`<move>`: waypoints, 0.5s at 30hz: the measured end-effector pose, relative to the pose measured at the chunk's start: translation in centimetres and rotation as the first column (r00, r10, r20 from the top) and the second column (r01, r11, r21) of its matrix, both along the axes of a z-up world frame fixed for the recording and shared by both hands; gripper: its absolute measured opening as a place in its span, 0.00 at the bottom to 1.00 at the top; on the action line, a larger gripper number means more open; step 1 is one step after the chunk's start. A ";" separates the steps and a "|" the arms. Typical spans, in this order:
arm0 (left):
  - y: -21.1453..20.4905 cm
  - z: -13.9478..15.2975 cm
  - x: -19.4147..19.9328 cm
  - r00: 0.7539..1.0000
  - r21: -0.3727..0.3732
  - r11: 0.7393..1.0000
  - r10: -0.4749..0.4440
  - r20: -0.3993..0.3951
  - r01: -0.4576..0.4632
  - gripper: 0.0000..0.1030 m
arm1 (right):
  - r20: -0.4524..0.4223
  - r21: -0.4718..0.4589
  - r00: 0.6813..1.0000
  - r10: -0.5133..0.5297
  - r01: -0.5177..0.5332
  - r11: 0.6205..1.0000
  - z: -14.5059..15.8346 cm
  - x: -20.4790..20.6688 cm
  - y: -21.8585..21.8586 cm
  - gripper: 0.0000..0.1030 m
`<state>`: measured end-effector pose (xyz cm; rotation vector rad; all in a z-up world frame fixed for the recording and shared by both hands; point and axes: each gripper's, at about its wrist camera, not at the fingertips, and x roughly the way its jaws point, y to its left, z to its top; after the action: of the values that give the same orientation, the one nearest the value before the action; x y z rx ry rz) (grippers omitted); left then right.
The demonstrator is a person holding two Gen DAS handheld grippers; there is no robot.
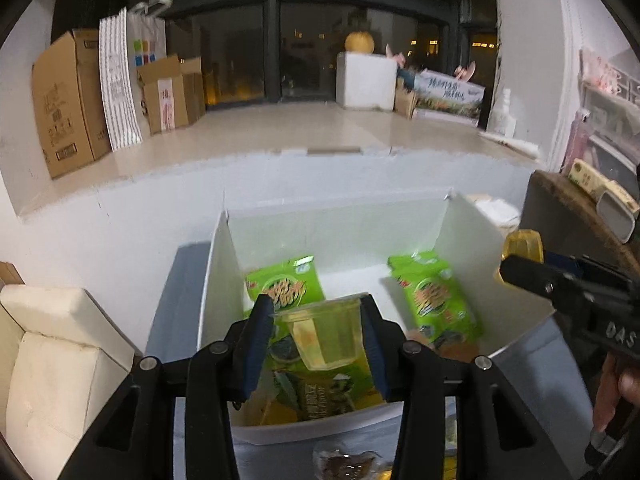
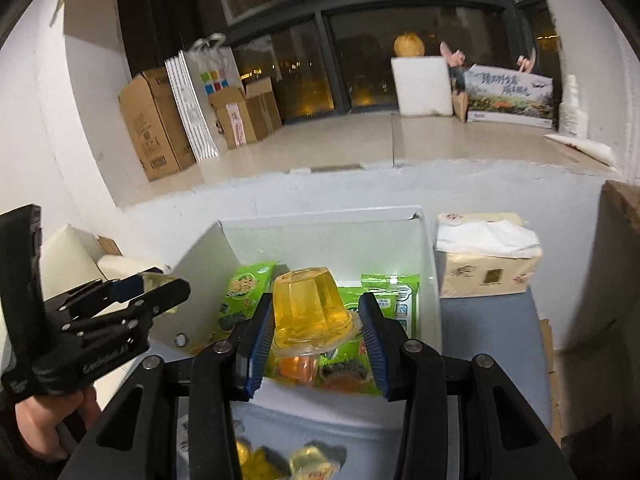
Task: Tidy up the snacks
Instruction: 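Lower both yellow jelly cups into the white box and open both tools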
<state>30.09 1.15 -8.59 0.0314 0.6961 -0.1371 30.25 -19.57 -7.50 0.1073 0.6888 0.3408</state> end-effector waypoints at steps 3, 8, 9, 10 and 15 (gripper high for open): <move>0.3 -1.1 0.8 1.000 0.027 0.999 0.024 -0.015 -0.023 0.88 | -0.056 0.012 0.998 -0.013 0.014 1.000 -1.6 1.7 -0.3 0.71; 0.6 -0.7 -0.1 1.000 0.022 1.000 0.001 0.008 -0.001 1.00 | -0.041 0.045 0.998 -0.039 0.040 0.998 -1.9 0.8 -1.6 0.90; 0.6 -0.6 -0.3 1.000 0.024 1.000 -0.002 0.012 0.002 1.00 | -0.038 0.047 0.999 -0.038 0.040 0.998 -1.7 0.5 -1.8 0.90; 0.5 -0.3 -0.8 1.000 0.025 1.000 -0.007 0.015 0.006 1.00 | -0.034 0.046 0.999 -0.041 0.043 0.998 -1.5 0.0 -1.9 0.90; 0.2 0.6 -3.8 1.000 -0.005 1.000 -0.005 0.021 0.005 1.00 | -0.003 0.083 1.000 -0.021 0.021 0.996 -0.4 -3.3 -2.3 1.00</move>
<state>26.32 1.37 -8.02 0.0297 0.6752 -0.1431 26.95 -21.90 -7.89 0.1935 0.6755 0.3490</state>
